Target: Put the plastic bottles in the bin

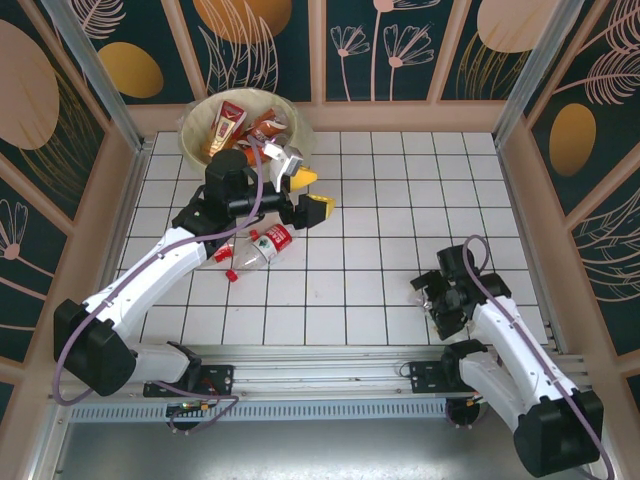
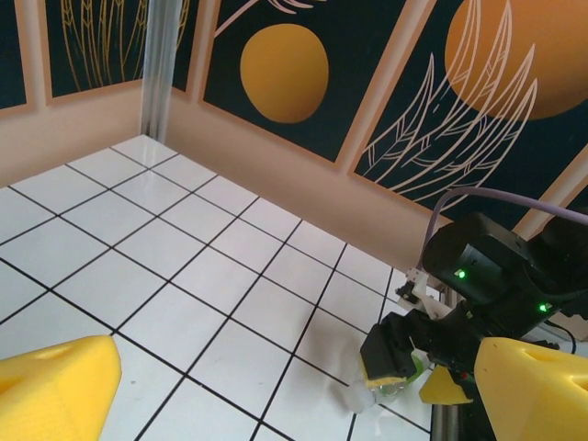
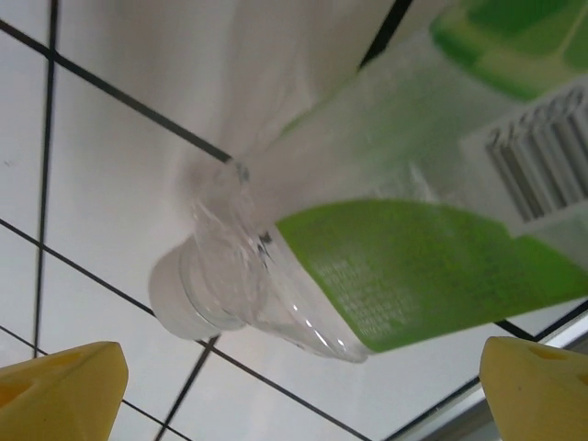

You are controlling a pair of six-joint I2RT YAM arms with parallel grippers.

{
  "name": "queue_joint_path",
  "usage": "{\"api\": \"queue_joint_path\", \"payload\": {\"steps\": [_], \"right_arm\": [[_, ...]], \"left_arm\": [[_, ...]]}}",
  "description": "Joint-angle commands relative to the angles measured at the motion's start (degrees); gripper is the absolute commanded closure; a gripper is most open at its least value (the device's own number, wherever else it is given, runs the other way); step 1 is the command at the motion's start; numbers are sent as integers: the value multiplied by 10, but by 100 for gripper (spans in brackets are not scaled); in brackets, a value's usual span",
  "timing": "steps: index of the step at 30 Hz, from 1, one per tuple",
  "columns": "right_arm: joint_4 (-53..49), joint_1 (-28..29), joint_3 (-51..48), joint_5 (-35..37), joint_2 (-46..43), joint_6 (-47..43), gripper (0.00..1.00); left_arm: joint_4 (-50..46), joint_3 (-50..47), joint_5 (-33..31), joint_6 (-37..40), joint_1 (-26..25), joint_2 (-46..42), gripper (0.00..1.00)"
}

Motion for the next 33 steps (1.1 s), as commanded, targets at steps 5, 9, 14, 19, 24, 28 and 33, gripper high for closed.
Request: {"api": "queue_joint_path", "payload": {"steps": [5,9,14,19,24,28,33], "right_arm": [[49,-25,-32,50,-16,37,1],[55,-28,-38,71,-13,45,1],[72,-43,-53,90,-11,41,1],[112,-61,-73,106,0,30,3],[158,-73,-77,111,20,18,17],[206,-85,-85,113,50,-11,29],[241,-86,-66,127,85,-56,35]], "left_arm": [[26,-9,21,-9,-5,-13,1],[30,-11,24,-13,-5,-14,1],[31,-12,24,-14,-5,-13,1],[30,-13,24,-13,-5,-16,1],[30,-12,27,-15,-5,-12,1],[29,-12,27,-17,-5,-12,1],[28,-11,28,-20,-5,-10,1]]}}
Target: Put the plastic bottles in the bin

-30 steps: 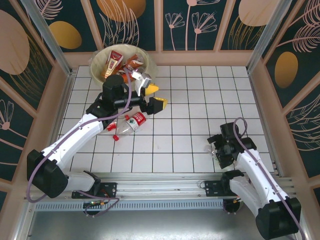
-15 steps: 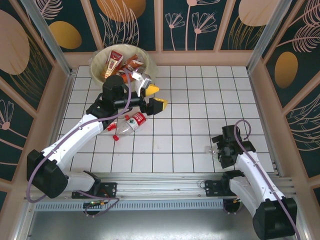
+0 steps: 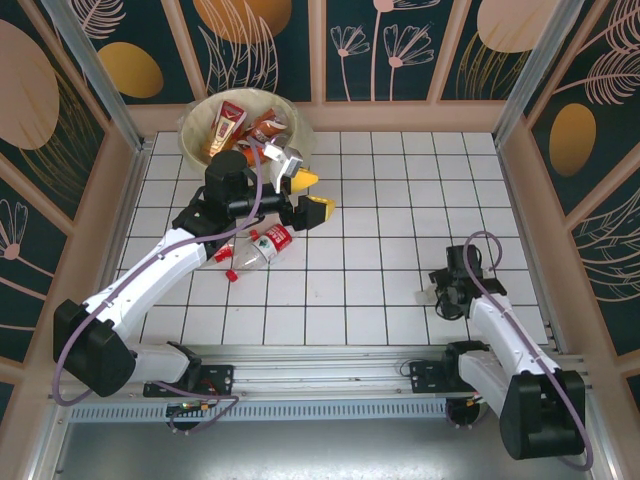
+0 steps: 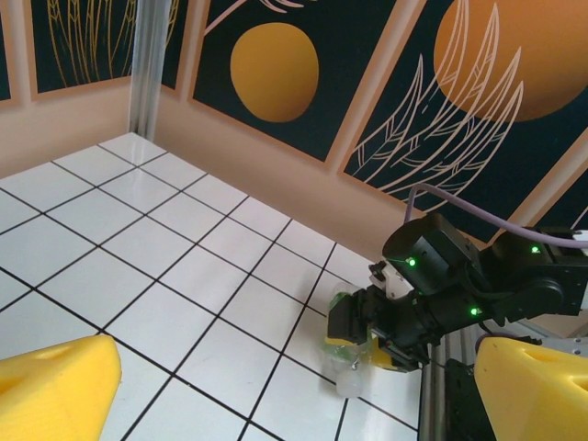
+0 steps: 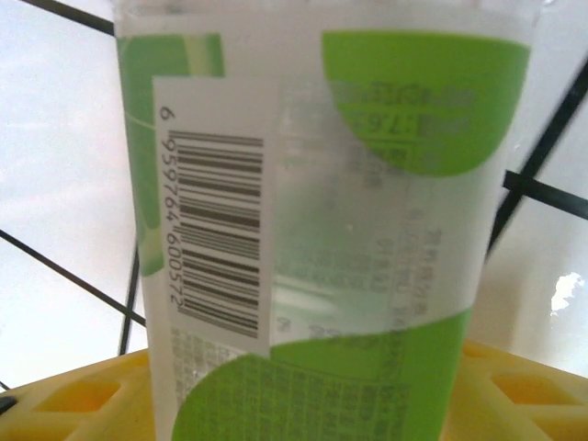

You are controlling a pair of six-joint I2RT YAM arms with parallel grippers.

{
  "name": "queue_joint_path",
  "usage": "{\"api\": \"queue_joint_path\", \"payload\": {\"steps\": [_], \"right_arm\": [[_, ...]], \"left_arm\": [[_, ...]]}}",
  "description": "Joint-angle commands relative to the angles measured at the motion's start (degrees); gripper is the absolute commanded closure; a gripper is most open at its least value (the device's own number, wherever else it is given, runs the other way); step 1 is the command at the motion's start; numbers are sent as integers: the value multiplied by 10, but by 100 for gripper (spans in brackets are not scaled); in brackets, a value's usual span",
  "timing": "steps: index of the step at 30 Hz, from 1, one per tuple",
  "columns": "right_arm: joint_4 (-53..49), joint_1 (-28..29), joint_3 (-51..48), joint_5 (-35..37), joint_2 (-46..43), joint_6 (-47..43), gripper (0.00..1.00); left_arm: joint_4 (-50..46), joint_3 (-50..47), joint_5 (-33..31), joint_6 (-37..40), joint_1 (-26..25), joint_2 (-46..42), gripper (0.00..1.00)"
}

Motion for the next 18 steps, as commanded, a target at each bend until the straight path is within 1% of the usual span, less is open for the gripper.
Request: {"api": "queue_joint_path", "payload": {"steps": [1,5,8,9,10,11,14,15,17,18], "right_arm": [[34,-5,10,28,25,-53,36],[83,0,28,33,50,-112,39],[139,19,40,46,55,-163,40],[160,27,46,51,58,-188,43],[180,33,52,52,61,-213,43],[197,42,62,63,64,-237,42],[266,80,84,61,59,-315,43],[292,97,91,51,58,-346,43],[313,126,114,39,66,-382,42],[325,135,128,17,74,-403,41]], "left_arm": [[22,-4,16,-9,-5,-6,1],[37,-4,24,-29,-6,2,1],[52,-9,22,-46,-6,4,1],[53,-8,19,-53,-6,6,1],[54,-8,15,-61,-6,7,1],[55,-8,10,-73,-6,9,1],[63,-8,-15,-117,-6,13,2],[67,-7,-19,-132,-6,16,1],[60,0,-34,-151,-6,16,1],[56,1,-50,-159,-6,12,1]]}}
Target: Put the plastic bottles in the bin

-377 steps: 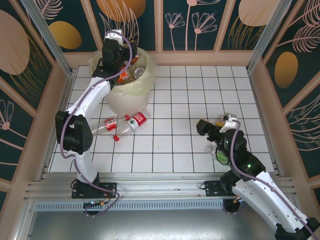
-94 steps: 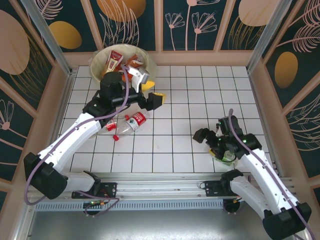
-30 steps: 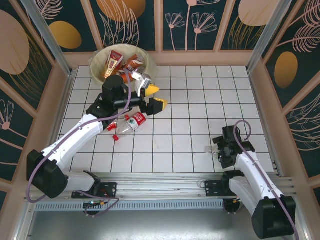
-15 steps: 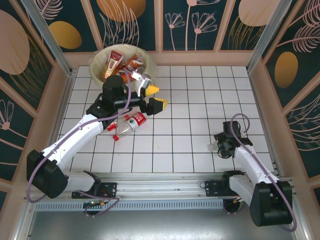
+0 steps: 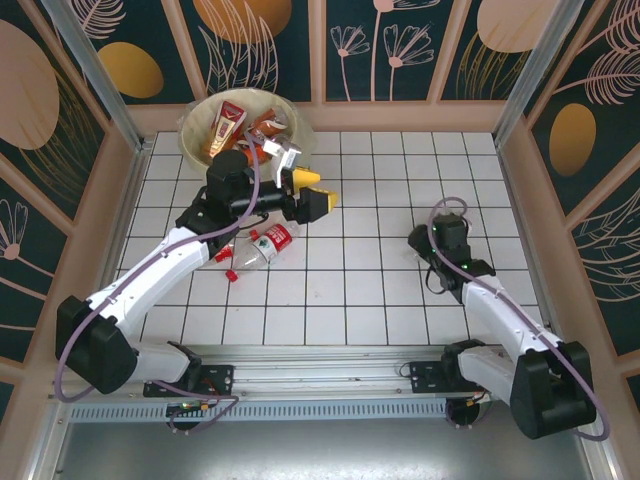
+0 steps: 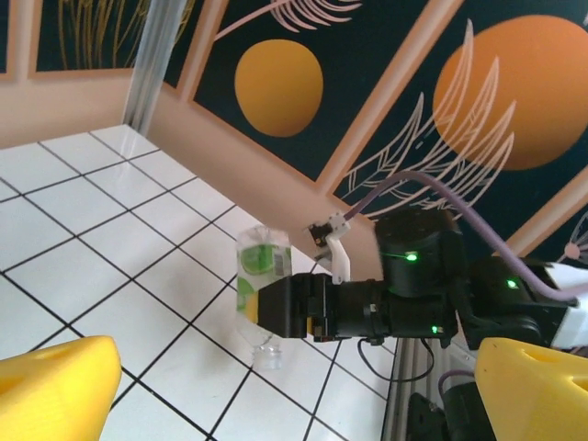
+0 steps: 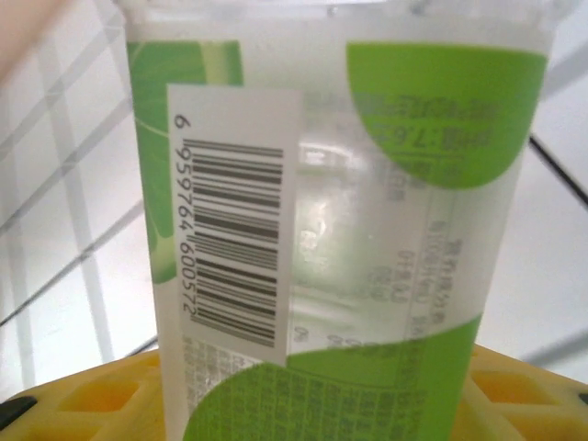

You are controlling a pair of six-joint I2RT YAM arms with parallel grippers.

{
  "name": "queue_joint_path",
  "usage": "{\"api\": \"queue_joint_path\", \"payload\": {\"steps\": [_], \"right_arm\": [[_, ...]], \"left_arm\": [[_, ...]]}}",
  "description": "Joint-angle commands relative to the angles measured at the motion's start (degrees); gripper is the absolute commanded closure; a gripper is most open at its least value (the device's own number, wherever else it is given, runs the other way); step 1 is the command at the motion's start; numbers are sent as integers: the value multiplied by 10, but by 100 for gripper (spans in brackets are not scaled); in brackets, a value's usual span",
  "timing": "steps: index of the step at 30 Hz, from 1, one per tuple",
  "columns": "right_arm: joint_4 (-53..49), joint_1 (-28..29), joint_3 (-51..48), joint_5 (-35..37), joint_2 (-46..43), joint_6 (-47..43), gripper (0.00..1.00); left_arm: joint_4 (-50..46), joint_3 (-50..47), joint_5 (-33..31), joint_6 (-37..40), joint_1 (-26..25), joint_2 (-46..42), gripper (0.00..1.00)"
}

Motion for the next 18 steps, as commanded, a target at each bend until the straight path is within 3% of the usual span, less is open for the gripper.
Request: {"api": "queue_joint_path", "payload": {"steps": [1,10,18], "right_arm": [[97,35,57,-48,16,-122,41],[125,136,187,-188,75,-248,38],[112,204,249,-247,104,-294,38]], "left_arm": [[16,3,-42,-54,-2,-3,1],[-22,41,-66,-77,-2,20,2],[14,45,-64,-99,-2,38,3]]}}
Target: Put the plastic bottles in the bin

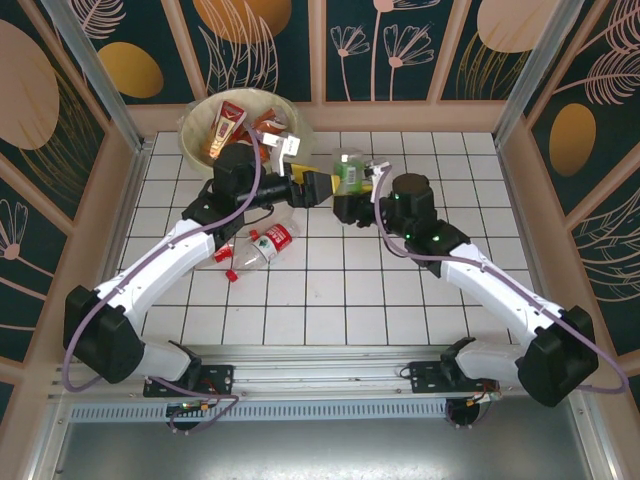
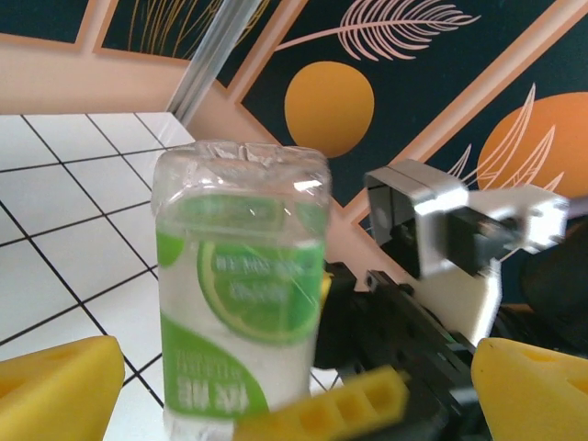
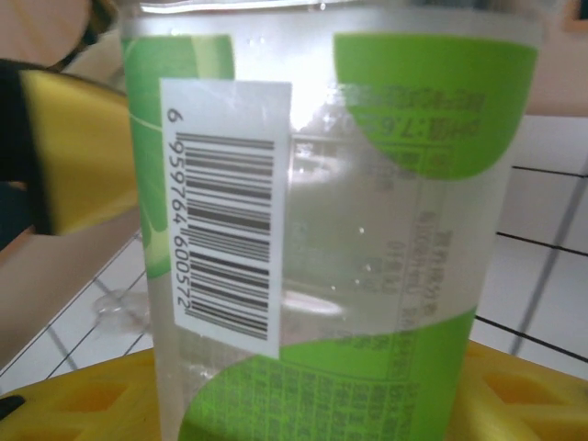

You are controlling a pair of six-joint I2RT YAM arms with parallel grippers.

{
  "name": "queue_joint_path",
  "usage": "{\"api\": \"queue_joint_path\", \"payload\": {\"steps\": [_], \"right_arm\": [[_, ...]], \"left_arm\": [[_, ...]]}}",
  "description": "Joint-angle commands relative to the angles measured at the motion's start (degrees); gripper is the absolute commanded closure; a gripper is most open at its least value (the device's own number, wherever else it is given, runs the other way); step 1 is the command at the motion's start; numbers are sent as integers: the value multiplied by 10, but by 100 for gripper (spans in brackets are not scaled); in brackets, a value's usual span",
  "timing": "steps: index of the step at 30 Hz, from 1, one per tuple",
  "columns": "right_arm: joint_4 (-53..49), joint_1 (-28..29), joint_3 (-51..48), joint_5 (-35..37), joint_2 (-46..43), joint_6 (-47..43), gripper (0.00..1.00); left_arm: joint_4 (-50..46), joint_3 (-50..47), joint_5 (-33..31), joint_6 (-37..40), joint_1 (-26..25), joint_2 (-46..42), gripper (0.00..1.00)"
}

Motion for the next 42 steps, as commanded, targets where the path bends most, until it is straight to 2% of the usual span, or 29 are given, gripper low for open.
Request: {"api": "queue_joint_path", "payload": {"steps": [1,5,8,11,15,21,25,27,30,42], "right_arm": [[11,14,29,-51,9,-37,37],[3,22,40,-90,15,-42,37],[2,25,43,-102,14,-43,37],[1,27,41,-107,13,-42,37],[-2,28,43,-118,15,-43,37],[-8,28,40,-118,15,-43,37],[-16,29,39,-112,2,-41,30],[-18,29,36,-109,-8,-39,21],[-23,29,25,-101,-34,-34,2],[-55,28,-28,-30,-181,0,1]], "left_arm": [[23,10,-10,-9,-2,2,3],[36,-1,-4,-5,-2,1,3],[29,0,-10,2,-2,6,7],[29,0,-7,4,-3,8,19],[30,3,-4,3,-2,10,25],[13,13,-16,17,-3,7,44],[-6,24,-35,36,-2,5,46],[-21,38,-54,43,-2,5,46],[-68,82,-90,57,-2,15,45],[-268,358,-235,162,40,104,44]]}}
